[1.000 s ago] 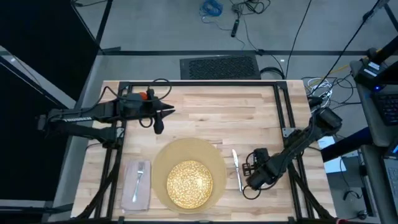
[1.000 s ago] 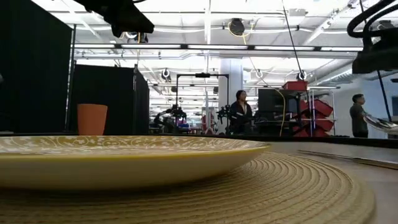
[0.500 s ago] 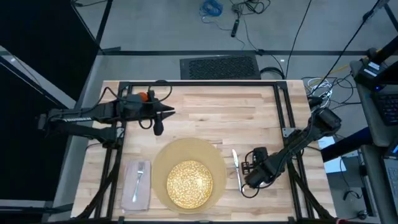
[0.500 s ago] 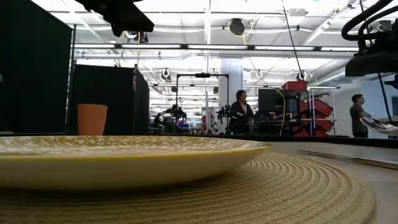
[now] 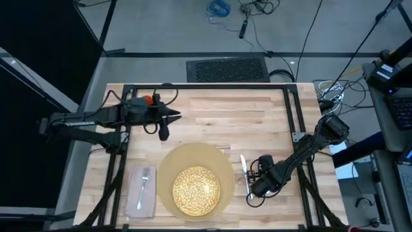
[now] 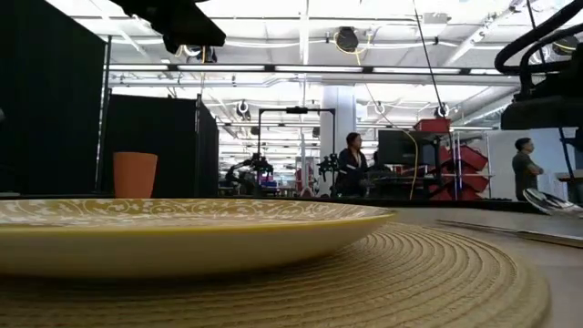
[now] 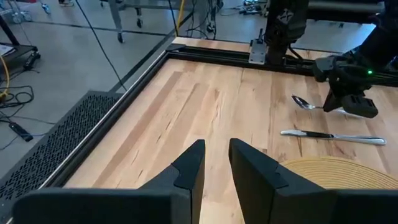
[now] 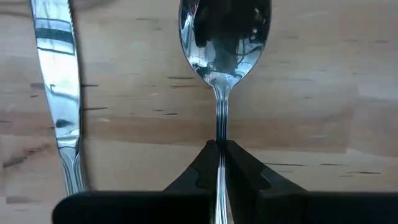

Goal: Set table place
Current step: Put the spoon to the right of the silver knife, then put the orange cup to the top right of the light brown mat

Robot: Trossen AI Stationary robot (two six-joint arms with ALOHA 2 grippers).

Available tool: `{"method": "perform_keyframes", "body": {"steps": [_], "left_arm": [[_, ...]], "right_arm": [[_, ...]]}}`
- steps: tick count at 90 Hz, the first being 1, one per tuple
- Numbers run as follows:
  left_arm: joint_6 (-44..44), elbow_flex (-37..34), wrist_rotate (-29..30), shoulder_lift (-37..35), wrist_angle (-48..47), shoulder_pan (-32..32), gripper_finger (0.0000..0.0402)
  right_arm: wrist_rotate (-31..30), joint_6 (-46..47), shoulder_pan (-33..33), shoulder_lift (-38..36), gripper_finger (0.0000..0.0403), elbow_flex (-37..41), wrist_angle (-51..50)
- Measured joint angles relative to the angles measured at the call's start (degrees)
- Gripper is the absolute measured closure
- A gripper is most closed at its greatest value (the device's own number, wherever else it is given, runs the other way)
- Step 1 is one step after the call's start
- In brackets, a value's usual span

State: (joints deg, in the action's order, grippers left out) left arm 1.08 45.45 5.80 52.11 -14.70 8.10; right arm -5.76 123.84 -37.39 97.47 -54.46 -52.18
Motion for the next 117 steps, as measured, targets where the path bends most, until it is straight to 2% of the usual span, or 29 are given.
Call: {"method": "perform_keyframes", "body": {"steps": [39, 83, 117], "left_arm": [[0.07, 0.00, 0.00, -0.01, -0.04, 0.00, 0.0338], [0.11, 0.00, 0.00, -0.01, -0.03, -0.02, 0.0338], [0.11, 0.00, 0.00, 0.00, -0.02, -0.01, 0.0338]], "right_arm": [[-0.24, -0.03, -0.59, 1.64, 0.0400, -0.04, 1.11], [0.17, -1.78, -0.61, 1.64, 0.0323, 0.00, 0.55], [0.19, -4.72, -0.17, 0.97, 0.0296, -0.04, 0.72]]}}
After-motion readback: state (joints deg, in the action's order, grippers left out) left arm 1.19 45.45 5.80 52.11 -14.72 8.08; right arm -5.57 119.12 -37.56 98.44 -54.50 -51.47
